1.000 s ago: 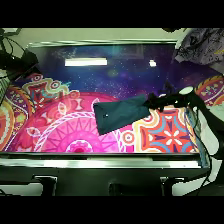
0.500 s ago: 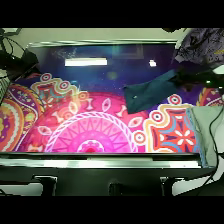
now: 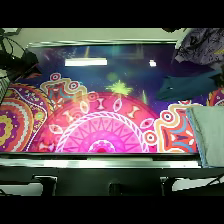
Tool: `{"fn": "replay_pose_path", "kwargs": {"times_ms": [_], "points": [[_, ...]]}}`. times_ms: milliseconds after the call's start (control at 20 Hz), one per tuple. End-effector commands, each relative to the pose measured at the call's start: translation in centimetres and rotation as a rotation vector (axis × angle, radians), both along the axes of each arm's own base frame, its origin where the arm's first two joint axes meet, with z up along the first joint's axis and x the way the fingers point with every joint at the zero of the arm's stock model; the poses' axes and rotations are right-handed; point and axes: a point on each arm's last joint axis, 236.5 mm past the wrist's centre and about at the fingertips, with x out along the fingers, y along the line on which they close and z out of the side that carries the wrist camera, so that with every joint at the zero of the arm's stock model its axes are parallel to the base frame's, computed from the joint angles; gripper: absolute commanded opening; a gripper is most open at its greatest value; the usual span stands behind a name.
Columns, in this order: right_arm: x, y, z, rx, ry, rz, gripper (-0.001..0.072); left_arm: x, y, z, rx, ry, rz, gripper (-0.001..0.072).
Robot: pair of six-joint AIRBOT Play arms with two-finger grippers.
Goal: Fold the clothes and pants, and hang the long-sleeved shirts on hangers.
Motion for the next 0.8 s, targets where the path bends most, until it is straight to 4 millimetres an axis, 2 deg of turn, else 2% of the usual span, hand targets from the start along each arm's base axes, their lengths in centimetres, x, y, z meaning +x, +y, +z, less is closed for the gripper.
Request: {"fn": "replay_pose_path", "kwargs": {"times_ms": [0, 200, 400, 550, 750], "points": [[-3.7, -6.2, 1.5, -0.037, 0.037, -0.22, 0.0028, 0.0, 0.0, 0.0, -0.002, 0.002, 0.004, 0.0016], [-7.5, -9.7, 3.9, -0.134, 0.077, -0.378, 0.0028, 0.0, -0.1, 0.0, -0.005, 0.003, 0.008, 0.0016], [-10.1, -10.3, 5.5, -0.181, 0.123, -0.458, 0.0028, 0.0, -0.4, 0.0, -0.005, 0.004, 0.0, 0.0016], [-12.6, -10.1, 5.2, -0.191, 0.215, -0.492, 0.0028, -0.1, -0.6, -0.1, -0.005, 0.006, -0.004, 0.0016], [-16.9, -9.6, 3.5, -0.203, 0.405, -0.505, 0.0029, -0.1, -0.7, 0.0, -0.005, 0.005, -0.007, 0.0016]]}}
